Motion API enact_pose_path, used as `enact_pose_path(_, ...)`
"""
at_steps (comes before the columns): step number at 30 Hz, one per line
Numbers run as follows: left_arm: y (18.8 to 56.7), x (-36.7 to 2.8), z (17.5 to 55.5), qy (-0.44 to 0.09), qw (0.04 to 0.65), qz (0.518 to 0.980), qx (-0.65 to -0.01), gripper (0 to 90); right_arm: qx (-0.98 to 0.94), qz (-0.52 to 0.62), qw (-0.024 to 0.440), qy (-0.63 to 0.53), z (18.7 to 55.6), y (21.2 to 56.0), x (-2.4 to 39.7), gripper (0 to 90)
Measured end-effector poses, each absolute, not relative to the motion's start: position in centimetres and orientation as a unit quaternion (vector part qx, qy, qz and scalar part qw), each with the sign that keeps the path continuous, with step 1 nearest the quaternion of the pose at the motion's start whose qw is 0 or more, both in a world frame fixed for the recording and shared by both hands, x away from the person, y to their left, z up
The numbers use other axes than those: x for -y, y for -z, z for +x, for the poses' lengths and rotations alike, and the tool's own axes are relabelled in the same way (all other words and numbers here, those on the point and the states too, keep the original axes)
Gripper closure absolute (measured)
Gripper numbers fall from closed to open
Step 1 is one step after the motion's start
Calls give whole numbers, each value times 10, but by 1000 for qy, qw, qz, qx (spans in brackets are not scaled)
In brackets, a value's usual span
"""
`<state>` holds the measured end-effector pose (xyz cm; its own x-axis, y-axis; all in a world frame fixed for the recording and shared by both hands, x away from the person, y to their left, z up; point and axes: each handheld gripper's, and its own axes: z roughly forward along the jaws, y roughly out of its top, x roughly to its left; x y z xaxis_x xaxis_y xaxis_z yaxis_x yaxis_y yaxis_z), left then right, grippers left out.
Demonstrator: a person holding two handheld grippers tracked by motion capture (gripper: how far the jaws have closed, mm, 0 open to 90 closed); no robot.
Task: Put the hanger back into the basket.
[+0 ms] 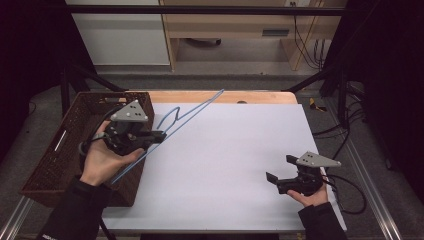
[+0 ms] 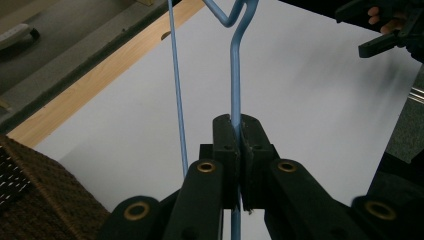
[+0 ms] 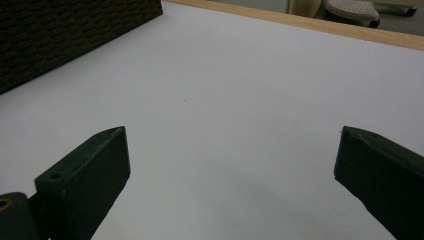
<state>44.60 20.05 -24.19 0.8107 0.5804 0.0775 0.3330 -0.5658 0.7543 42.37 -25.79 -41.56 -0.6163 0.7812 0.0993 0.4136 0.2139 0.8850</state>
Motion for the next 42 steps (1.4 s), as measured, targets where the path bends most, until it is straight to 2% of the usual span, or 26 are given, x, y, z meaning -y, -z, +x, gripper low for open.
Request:
enact_pose_path(22, 230, -276, 464, -182, 389, 845, -318, 875, -754, 396, 192, -487, 424, 415, 258, 7)
enact_pose_path(42, 248, -343, 476, -180, 381, 836, -352, 874, -758, 395, 191, -483, 424, 416, 257, 7)
